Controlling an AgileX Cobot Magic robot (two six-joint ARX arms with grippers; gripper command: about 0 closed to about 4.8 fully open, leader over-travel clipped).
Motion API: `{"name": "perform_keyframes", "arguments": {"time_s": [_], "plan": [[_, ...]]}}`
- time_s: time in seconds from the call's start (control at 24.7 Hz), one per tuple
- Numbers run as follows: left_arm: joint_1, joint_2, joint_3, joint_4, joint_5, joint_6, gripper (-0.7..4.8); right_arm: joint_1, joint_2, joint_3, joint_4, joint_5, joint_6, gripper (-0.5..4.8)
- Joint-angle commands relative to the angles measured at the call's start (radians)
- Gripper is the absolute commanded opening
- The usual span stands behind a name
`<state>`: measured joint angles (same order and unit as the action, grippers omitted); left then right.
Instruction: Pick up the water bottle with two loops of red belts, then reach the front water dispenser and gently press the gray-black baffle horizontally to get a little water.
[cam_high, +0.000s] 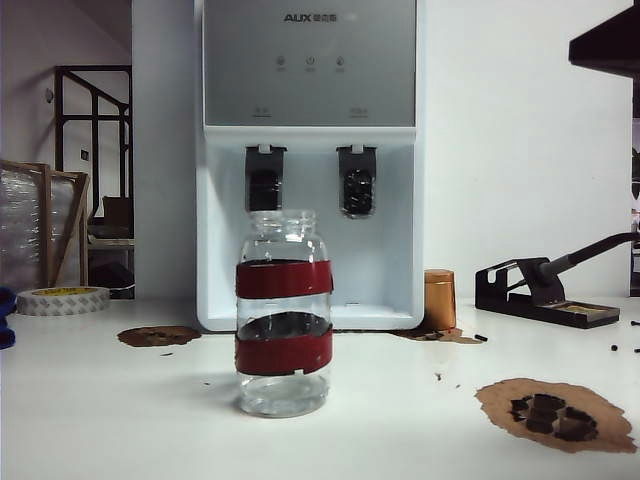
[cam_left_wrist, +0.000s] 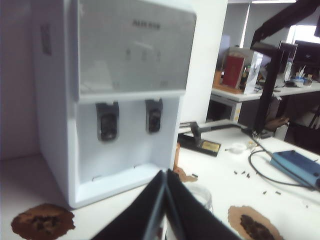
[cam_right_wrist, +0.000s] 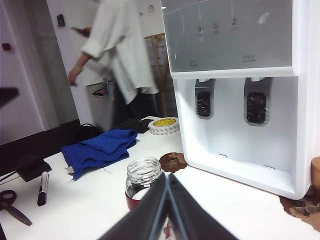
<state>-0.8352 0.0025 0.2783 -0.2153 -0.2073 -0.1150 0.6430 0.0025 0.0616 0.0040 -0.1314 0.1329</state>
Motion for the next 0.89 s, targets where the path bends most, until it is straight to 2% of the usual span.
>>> {"name": "perform_keyframes", "arguments": {"time_s": [0.04, 0.28, 0.65, 0.89], "plan": [[0.002, 0.004, 0.072, -0.084, -0.01, 0.001, -0.04, -0.003, 0.0, 0.005, 0.013, 0.001, 0.001, -0.01], [0.002, 0.111, 0.263, -0.288, 0.01, 0.003, -0.04, -0.003, 0.0, 0.005, 0.013, 0.0, 0.002, -0.01], [0.002, 0.474, 0.535, -0.484, 0.096, 0.055, -0.04, -0.003, 0.0, 0.005, 0.012, 0.0, 0.002, -0.01], [0.003, 0.567, 0.598, -0.521, 0.095, 0.055, -0.03, -0.003, 0.0, 0.005, 0.008, 0.0, 0.003, -0.01]]}}
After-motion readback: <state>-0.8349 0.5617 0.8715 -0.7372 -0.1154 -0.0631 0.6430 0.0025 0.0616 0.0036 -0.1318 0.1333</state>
